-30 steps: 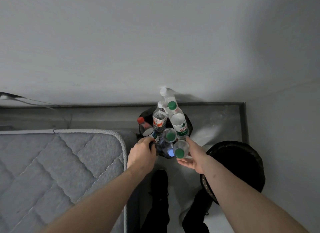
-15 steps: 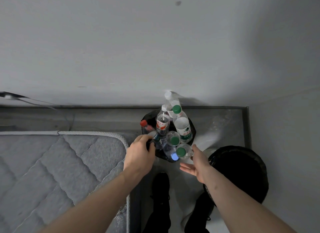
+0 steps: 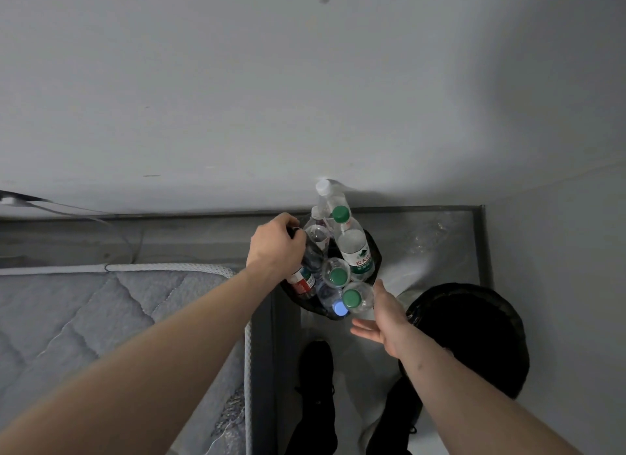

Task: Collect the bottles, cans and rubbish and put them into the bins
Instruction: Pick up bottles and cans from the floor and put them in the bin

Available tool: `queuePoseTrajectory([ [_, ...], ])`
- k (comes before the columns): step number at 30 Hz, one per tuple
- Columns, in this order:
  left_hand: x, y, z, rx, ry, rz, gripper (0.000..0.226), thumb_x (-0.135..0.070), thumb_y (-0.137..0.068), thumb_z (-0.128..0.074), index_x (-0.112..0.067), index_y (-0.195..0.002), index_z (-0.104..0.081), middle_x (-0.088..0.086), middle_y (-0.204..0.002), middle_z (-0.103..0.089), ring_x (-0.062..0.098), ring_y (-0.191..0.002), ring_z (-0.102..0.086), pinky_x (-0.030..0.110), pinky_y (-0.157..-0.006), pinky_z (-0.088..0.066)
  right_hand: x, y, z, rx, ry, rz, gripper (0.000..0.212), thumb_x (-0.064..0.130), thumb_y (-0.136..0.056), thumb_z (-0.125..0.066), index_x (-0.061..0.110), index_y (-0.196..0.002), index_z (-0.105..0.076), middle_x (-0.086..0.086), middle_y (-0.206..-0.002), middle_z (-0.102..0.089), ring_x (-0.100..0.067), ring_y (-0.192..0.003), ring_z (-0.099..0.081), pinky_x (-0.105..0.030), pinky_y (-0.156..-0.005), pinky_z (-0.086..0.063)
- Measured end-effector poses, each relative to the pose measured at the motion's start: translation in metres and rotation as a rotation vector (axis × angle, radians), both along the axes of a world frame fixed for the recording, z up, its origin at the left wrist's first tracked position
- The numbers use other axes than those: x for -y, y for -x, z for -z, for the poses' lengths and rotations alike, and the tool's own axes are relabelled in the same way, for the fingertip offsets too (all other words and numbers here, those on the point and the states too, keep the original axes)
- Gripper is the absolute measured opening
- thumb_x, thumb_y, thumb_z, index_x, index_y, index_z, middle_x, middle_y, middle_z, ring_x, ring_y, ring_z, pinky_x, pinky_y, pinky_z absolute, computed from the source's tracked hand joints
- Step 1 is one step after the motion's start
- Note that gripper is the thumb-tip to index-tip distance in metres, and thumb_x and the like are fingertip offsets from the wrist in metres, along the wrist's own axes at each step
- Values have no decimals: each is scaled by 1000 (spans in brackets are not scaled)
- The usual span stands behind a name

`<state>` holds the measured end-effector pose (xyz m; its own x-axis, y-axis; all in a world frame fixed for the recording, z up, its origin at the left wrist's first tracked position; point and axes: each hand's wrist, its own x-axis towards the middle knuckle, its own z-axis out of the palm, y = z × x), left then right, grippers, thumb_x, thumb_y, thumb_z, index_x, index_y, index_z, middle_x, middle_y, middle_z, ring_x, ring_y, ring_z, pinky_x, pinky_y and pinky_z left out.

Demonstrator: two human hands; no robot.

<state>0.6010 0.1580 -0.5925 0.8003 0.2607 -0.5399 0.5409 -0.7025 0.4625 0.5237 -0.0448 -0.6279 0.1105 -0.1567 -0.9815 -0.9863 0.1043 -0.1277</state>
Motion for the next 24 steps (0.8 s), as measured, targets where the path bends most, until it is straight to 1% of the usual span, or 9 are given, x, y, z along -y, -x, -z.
queuePoseTrajectory([
  [3,-2,-11,18,-77,-31,12,28,-34,-92,-57,-25,-117,-67,-1,-106,-72,18,-87,-59,27,-75,-44,0,-1,2,3,-7,0,39,55,-104,-40,24,-127,-47,1,-90,-49,-35,-99,-70,-52,-81,-62],
  [6,-3,-15,30,-139,-45,13,31,-37,-93,-55,-23,-120,-65,1,-110,-71,20,-89,-58,28,-76,-45,0,0,6,8,-13,-1,46,55,-104,-39,23,-136,-47,1,-91,-50,-35,-98,-71,-52,-80,-62],
  [10,-1,-12,36,-118,-69,29,35,-42,-95,-54,-22,-123,-62,3,-111,-69,22,-92,-58,31,-78,-47,1,0,9,-8,-29,8,45,56,-104,-39,23,-132,-49,0,-95,-55,-34,-99,-71,-51,-79,-63],
  [12,0,-10,36,-92,-89,42,42,-47,-95,-52,-23,-129,-57,3,-116,-67,25,-99,-60,35,-83,-51,1,1,8,-21,-39,15,41,57,-104,-39,25,-126,-48,0,-97,-55,-34,-100,-70,-50,-78,-63],
  [14,-2,-7,36,-65,-121,46,46,-50,-94,-51,-25,-132,-54,4,-119,-65,29,-105,-61,41,-87,-53,2,1,7,-27,-45,31,43,59,-103,-38,26,-129,-48,-2,-104,-54,-34,-100,-70,-50,-78,-63],
  [16,-5,-7,37,-51,-132,61,44,-47,-95,-49,-25,-133,-54,6,-122,-64,31,-108,-60,41,-89,-51,2,2,9,-25,-45,42,50,60,-103,-37,24,-135,-48,-3,-112,-50,-35,-100,-70,-50,-79,-63],
  [17,-7,-7,37,-51,-123,78,44,-42,-96,-48,-24,-136,-52,8,-127,-62,32,-112,-58,41,-91,-49,3,3,9,-22,-45,45,52,60,-103,-37,23,-137,-48,-4,-112,-49,-35,-100,-70,-50,-79,-63],
  [20,-9,-11,38,-65,-78,128,53,-33,-100,-47,-24,-151,-38,7,-147,-49,30,-128,-51,40,-103,-42,3,1,12,-18,-48,52,57,61,-102,-37,21,-141,-48,-4,-108,-51,-34,-98,-70,-50,-78,-63],
  [24,-8,-18,42,-101,-53,141,63,-33,-99,-48,-25,-158,-28,4,-157,-40,28,-136,-46,41,-109,-39,5,-3,14,-9,-47,34,58,61,-103,-35,20,-143,-47,-1,-97,-54,-32,-96,-71,-49,-79,-63],
])
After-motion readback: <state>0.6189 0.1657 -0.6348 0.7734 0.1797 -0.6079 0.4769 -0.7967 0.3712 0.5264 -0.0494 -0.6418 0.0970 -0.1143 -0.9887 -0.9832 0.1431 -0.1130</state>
